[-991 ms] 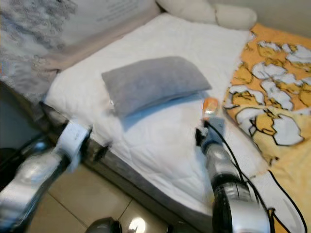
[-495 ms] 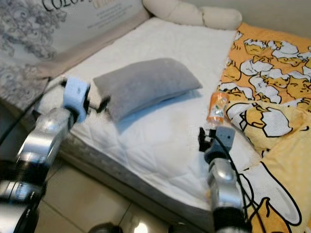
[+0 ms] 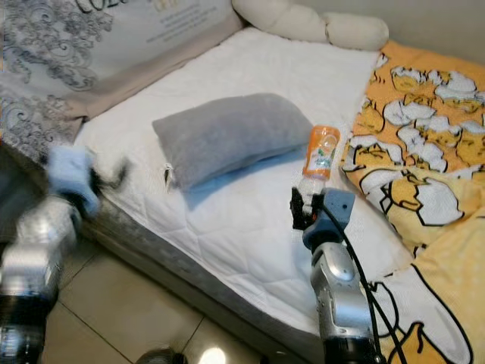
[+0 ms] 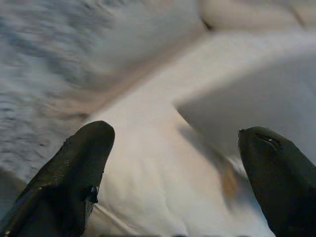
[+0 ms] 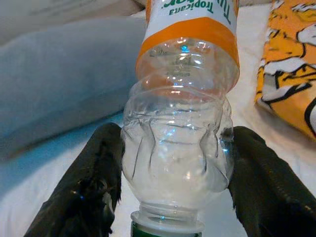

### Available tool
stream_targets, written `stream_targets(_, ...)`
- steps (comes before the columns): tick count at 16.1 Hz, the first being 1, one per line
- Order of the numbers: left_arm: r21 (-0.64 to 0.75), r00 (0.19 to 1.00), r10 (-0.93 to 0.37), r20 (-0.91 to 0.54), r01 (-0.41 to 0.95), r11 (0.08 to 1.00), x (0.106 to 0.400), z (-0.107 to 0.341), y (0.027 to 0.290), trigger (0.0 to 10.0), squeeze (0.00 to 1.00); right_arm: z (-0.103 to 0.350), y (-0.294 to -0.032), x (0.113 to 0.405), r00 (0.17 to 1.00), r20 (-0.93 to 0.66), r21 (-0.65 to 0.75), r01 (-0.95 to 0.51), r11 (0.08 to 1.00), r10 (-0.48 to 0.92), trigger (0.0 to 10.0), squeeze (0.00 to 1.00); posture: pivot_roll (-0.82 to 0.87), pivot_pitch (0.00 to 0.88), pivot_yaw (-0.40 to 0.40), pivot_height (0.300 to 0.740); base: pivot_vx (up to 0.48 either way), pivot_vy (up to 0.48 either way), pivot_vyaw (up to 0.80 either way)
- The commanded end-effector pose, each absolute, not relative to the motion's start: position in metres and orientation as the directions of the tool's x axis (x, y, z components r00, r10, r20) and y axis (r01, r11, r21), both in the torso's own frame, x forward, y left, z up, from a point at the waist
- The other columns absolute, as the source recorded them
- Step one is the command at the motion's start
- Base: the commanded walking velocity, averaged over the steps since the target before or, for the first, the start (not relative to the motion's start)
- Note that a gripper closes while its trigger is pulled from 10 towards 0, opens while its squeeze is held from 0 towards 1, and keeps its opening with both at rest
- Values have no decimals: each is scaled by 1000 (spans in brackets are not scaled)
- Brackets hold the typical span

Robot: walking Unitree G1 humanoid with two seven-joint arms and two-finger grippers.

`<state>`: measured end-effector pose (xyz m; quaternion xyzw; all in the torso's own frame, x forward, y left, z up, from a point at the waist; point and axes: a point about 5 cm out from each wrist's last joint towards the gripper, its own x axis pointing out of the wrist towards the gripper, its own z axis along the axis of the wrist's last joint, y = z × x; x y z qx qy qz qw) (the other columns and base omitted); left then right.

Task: Clean up the room

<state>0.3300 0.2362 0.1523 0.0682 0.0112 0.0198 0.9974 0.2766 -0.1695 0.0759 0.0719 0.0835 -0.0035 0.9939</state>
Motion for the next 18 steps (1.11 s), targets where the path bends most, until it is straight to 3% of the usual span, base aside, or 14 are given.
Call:
stream_targets(1,99,998,56,8,-57,993,334,158,239,10000,0,76,-168,276,985,-174,146,11,989,15,0,0,56,0,-6,740,0,0,0)
stream_targets(4,12,990,76,116,-78,997,351,187,247,10000,0,80,-172,274,986,-164,232,35,972,4,0,0,55,0,-7,740,0,0,0)
stream_targets(6,98,991,32,126,-45,994,355,196,250,10000,0,82,-173,275,988,-154,189,46,981,-17,0,0,37,0,11,740,0,0,0)
stream_targets(7,183,997,-23,72,10,983,353,190,247,10000,0,83,-174,275,988,-151,173,43,984,-16,0,0,34,0,15,740,0,0,0)
stream_targets(8,214,961,-268,-63,275,937,338,171,230,10000,0,85,-173,275,989,-151,183,32,982,-4,0,0,33,0,17,740,0,0,0)
stream_targets(9,208,952,-298,-76,307,929,331,163,226,10000,0,86,-172,275,988,-151,191,23,981,6,0,0,36,0,14,740,0,0,0)
stream_targets(10,218,960,-259,-106,276,936,322,149,223,10000,0,89,-170,274,991,-135,181,10,983,14,4392,0,35,0,19,740,0,0,0)
stream_targets(11,202,962,-236,-138,261,944,311,137,220,10000,0,91,-169,272,993,-121,174,9,985,12,9922,0,34,0,21,740,0,0,0)
stream_targets(13,159,959,-219,-181,249,956,294,118,209,10000,0,90,-161,273,989,-124,184,-62,981,86,10000,0,67,0,4,740,0,0,0)
stream_targets(18,158,966,-131,-222,168,973,276,106,207,10000,0,91,-143,275,974,-148,142,-151,978,171,10000,0,74,0,-10,740,0,0,800)
